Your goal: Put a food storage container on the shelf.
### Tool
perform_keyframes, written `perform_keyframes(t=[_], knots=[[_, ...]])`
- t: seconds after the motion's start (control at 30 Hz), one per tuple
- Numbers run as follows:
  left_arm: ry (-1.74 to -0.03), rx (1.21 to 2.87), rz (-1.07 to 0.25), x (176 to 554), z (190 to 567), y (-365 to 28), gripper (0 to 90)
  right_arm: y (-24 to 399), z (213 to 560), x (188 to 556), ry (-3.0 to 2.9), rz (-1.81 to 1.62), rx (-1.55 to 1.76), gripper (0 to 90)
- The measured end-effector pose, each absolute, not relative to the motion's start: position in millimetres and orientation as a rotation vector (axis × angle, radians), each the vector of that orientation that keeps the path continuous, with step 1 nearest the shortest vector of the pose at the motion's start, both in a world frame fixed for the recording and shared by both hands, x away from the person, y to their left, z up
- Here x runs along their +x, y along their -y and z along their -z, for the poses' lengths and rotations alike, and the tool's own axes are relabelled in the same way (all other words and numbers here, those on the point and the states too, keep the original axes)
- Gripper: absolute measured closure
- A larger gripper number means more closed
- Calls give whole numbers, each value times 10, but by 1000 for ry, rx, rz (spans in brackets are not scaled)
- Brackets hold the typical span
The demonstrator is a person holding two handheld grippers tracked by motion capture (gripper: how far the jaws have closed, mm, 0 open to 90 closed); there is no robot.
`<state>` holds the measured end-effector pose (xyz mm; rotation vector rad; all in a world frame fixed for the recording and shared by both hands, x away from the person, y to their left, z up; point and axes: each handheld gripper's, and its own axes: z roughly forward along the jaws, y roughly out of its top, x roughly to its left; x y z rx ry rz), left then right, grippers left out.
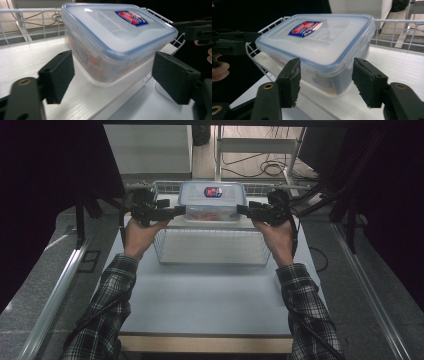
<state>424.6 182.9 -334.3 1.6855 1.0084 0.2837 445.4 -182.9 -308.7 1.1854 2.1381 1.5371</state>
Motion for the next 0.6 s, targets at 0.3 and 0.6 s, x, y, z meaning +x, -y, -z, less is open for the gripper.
perform_keyframes(t=[0.3, 0.6], knots=[[-980, 1795, -378, 4031, 3473, -1756, 69, 1918, 3157, 4296, -2162, -1513, 1112, 228], [-910, 1858, -402, 3823, 3640, -1700, 34, 1879, 3247, 4127, -2199, -1491, 1048, 116]])
